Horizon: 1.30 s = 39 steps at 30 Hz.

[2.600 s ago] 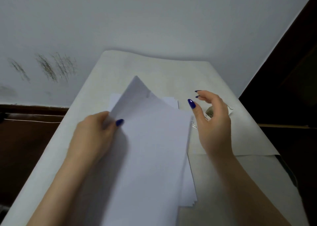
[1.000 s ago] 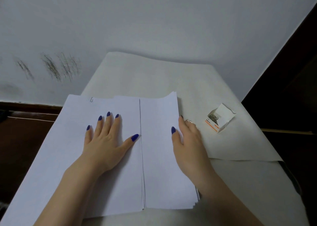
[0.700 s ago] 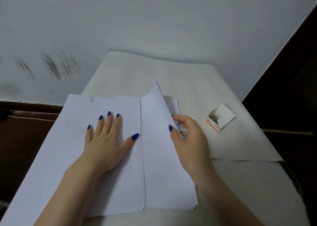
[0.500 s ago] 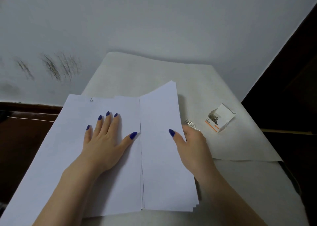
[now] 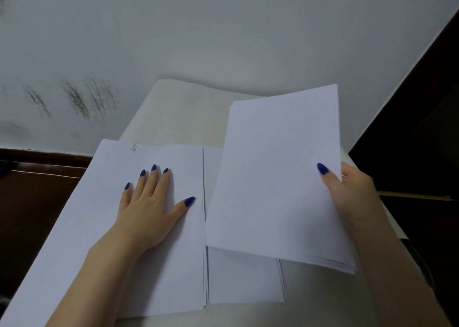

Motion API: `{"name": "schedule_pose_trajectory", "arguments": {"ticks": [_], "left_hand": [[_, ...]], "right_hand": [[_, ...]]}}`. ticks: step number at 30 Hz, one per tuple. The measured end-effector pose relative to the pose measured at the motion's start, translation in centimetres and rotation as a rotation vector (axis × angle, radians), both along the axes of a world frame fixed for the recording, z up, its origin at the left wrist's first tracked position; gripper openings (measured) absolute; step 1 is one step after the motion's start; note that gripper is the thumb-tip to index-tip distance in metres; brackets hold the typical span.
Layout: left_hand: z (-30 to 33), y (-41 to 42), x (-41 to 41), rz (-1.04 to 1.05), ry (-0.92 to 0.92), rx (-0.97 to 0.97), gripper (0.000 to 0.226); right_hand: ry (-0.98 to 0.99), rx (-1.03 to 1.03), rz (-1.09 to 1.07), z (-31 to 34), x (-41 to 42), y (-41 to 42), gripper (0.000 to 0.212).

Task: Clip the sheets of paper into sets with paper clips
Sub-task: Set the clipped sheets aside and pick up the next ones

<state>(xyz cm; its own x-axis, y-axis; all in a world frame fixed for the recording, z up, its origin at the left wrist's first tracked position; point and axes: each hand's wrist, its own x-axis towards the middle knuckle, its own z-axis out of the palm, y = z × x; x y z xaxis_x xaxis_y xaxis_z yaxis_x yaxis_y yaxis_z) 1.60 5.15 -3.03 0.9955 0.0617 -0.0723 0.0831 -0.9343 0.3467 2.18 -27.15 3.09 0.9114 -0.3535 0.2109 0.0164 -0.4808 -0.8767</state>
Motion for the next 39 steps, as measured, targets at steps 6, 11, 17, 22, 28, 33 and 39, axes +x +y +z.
{"name": "schedule_pose_trajectory", "arguments": {"ticks": [6,11,17,22,28,33,39], "left_hand": [[1.8,-1.0,-0.3,0.018,-0.151,-0.365,0.071],[4.4,-2.0,-0.9,-0.053,-0.092,-1.147,0.059],[5.3,-2.2,-1.4,-0.079,-0.246,-1.288,0.025],[5.3,-2.4,-1.4,-0.085,-0.298,-1.363,0.028],[5.5,-2.7,-1.4,-0.015,-0.347,-1.341,0.032],[5.6,-2.8,-1.6,0.027,-0.362,-1.318,0.029],[5.4,-2.7,-1.5,0.091,-0.372,-1.260,0.027]], "right_hand": [[-0.072,0.144,-0.013,0.4,-0.3,-0.9,0.013],[-0.237,0.235,0.074,0.9,-0.9,3.1,0.013],[-0.479,0.273,0.188,1.7,-1.9,7.2,0.018],[-0.493,0.232,0.208,1.7,-1.9,8.2,0.013],[-0.437,0.205,0.227,0.9,-1.8,8.4,0.017],[-0.368,0.210,0.159,0.6,-1.8,8.3,0.030],[-0.321,0.251,0.146,0.1,-1.7,7.7,0.042]]}}
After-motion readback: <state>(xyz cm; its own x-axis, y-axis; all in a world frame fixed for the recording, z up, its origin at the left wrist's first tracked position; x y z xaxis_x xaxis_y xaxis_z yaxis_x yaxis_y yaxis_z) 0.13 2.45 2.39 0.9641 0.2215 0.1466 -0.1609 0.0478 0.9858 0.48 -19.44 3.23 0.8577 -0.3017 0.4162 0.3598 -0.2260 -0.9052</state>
